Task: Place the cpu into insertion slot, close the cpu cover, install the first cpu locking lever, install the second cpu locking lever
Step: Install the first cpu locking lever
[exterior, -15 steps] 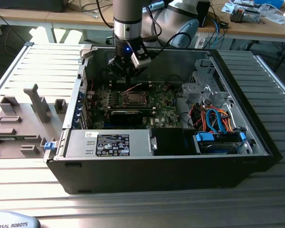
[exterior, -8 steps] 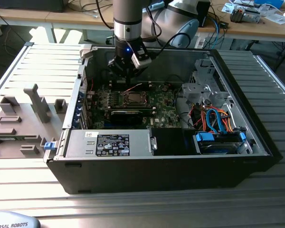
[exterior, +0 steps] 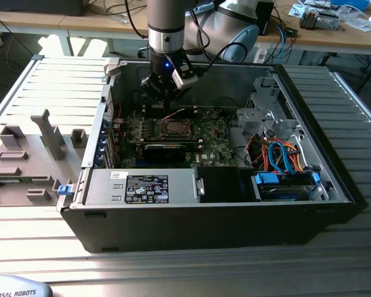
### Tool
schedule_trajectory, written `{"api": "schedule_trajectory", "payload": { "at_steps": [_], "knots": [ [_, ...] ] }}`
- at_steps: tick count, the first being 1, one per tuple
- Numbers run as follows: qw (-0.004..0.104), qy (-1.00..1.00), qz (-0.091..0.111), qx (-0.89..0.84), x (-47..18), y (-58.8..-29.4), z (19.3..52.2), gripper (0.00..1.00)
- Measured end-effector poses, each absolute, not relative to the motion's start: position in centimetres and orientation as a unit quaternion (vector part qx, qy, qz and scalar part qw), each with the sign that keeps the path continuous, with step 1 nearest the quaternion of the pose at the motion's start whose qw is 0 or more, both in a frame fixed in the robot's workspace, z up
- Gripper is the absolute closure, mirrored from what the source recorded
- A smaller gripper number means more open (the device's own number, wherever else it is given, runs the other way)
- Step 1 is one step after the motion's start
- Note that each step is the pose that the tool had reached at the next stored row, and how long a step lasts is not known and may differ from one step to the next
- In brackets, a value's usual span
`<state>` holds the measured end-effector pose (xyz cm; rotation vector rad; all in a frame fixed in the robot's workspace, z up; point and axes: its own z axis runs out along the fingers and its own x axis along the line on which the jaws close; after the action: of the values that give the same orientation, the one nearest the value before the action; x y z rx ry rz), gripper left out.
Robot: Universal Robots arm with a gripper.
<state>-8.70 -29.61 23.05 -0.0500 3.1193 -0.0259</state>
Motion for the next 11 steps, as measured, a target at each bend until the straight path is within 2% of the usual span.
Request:
{"api": "schedule_trajectory", "payload": {
  "at_steps": [11],
  "knots": [
    [0.011, 1.0, -0.008, -0.016, -8.7, -29.61, 22.75, 0.89]
  ]
}}
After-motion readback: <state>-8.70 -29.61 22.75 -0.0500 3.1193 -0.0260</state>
